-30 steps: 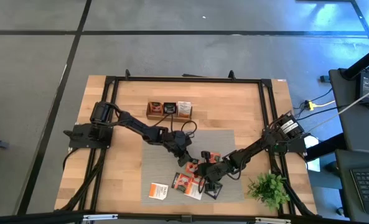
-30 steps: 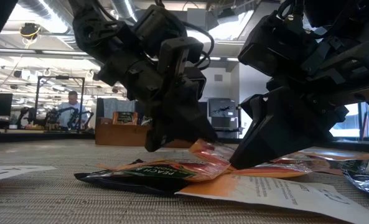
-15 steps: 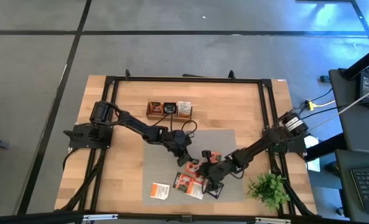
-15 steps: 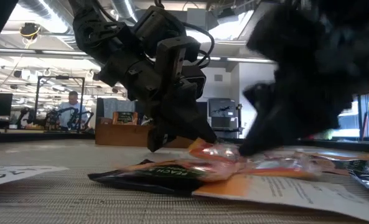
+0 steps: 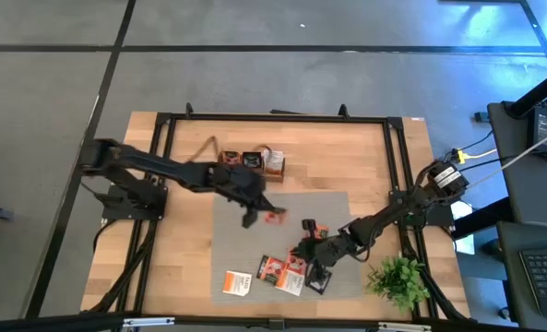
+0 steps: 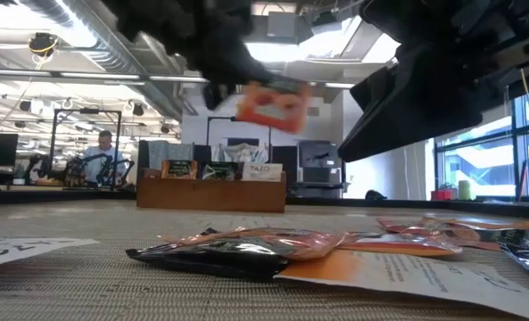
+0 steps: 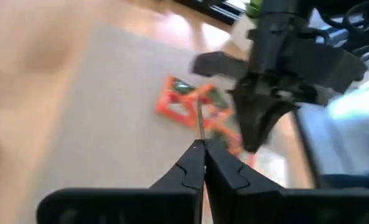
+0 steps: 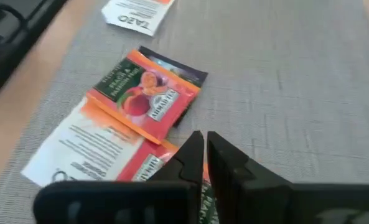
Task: Pick & Place Tea
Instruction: Put the orange tea bag into the left section of the wooden organizer
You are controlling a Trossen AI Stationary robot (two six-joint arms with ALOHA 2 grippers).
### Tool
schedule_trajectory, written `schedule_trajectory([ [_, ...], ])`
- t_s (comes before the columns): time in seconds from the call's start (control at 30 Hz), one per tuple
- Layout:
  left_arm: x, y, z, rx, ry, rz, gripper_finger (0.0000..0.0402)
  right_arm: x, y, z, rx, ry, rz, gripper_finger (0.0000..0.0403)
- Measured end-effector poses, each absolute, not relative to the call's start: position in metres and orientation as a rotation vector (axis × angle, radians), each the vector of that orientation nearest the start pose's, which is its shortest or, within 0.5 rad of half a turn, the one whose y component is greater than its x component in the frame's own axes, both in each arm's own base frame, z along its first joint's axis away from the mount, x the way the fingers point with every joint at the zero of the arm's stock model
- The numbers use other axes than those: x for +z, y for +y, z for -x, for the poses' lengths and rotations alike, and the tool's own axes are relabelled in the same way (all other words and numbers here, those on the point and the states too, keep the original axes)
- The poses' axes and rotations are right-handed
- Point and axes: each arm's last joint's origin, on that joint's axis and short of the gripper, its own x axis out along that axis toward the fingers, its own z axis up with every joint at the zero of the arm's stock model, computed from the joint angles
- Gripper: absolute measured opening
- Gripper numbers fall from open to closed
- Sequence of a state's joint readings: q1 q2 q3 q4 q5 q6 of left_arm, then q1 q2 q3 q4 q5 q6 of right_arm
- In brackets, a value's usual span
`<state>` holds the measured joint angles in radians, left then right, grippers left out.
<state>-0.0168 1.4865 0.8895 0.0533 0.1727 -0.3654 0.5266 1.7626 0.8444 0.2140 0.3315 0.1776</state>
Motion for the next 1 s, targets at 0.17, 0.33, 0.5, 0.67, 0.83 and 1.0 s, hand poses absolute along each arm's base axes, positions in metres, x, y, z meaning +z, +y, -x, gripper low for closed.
schedule_trajectory([
  [0.17,0.242,0.006,-0.269,0.064,0.518,0.24,0.0002,0.142,0.159,-0.298,0.045,0.653,0.161,0.0026],
  [0.33,0.233,0.027,-0.23,0.212,0.483,0.109,0.0002,0.142,0.151,-0.301,-0.016,0.648,0.177,0.0026],
  [0.5,0.215,0.052,-0.203,0.296,0.513,-0.037,0.0002,0.142,0.141,-0.306,-0.046,0.65,0.168,0.0026],
  [0.67,0.204,0.074,-0.191,0.384,0.546,-0.067,0.0002,0.142,0.134,-0.309,-0.07,0.651,0.155,0.0026],
  [0.83,0.197,0.088,-0.182,0.38,0.56,-0.017,0.0002,0.142,0.134,-0.309,-0.07,0.651,0.154,0.0026],
  [1.0,0.193,0.098,-0.174,0.431,0.587,0.009,0.0002,0.142,0.134,-0.309,-0.07,0.651,0.154,0.0026],
])
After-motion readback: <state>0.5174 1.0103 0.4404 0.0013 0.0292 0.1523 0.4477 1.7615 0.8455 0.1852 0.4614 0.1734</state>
